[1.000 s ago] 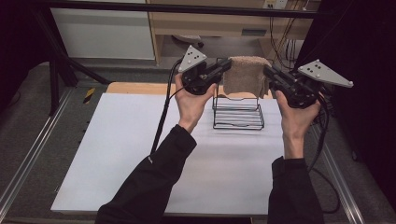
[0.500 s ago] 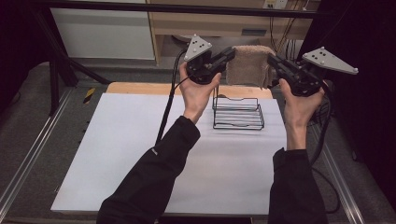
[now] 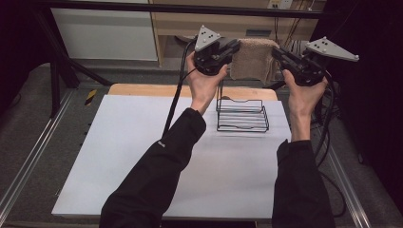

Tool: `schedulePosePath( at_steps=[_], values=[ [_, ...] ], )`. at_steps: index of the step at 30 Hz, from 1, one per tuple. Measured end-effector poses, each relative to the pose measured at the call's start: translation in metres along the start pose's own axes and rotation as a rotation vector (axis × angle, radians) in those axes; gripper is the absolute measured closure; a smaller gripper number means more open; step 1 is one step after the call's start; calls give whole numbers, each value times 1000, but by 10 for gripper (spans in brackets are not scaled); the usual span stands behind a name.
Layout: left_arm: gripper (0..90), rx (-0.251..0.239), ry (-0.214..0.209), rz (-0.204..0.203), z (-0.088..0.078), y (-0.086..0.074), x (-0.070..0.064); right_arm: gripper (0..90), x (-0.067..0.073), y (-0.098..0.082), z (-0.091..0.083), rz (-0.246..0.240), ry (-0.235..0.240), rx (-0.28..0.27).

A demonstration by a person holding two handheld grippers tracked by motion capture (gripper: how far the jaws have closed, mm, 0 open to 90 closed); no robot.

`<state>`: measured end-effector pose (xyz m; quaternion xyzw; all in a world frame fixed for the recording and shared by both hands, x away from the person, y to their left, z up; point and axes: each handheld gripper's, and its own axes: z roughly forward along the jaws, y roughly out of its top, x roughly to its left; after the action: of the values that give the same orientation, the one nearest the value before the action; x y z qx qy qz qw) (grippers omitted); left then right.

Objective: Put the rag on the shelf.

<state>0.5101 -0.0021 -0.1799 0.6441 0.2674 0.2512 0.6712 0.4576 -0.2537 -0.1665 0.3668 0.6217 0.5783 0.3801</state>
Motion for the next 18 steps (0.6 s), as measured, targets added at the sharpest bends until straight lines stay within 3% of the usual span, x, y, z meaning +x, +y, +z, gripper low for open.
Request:
schedulePosePath(
  at_steps=[9, 13, 18],
  values=[
    [854, -2, 7, -16, 12, -6, 9, 845, -11, -8, 15, 6, -2, 7],
    [854, 2, 24, 1, 18, -8, 12, 845, -14, -8, 21, -3, -8, 15],
    [854, 6, 4, -11, 20, -15, 16, 844, -18, -11, 27, -21, -8, 42]
  ],
)
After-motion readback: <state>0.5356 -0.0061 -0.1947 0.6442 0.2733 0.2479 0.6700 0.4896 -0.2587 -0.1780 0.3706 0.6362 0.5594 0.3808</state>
